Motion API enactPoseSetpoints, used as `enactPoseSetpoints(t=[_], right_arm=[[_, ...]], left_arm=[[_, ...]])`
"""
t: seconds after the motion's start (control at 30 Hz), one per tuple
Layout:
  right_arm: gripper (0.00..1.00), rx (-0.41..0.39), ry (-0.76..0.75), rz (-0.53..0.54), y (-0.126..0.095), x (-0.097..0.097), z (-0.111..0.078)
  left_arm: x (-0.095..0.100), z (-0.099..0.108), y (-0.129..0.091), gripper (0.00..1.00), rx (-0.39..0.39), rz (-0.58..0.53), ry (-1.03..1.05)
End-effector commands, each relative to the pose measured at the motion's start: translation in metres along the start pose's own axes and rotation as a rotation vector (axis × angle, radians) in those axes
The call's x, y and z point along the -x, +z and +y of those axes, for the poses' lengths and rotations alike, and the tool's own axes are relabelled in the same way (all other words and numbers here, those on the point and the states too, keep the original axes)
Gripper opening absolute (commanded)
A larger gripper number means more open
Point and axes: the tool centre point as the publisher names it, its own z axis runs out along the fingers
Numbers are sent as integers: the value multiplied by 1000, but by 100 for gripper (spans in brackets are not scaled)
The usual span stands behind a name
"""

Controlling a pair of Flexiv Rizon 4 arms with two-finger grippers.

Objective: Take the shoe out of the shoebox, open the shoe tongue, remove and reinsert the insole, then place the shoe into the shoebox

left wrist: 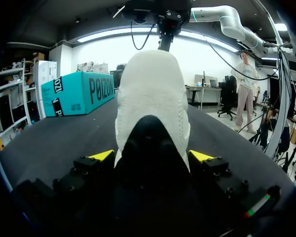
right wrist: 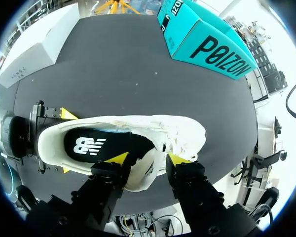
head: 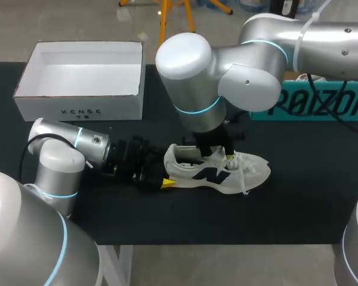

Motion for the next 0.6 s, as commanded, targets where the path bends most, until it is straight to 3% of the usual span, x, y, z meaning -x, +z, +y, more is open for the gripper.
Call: enactPoseSetpoints(t=[0.03, 0.6], right_arm=[[0, 2, 12, 4, -2, 11, 5], [0, -39, 149, 30, 18, 61, 23]], left_arm=[[2, 5, 5, 0, 2, 3, 0], [2, 5, 5, 0, 2, 3, 0]])
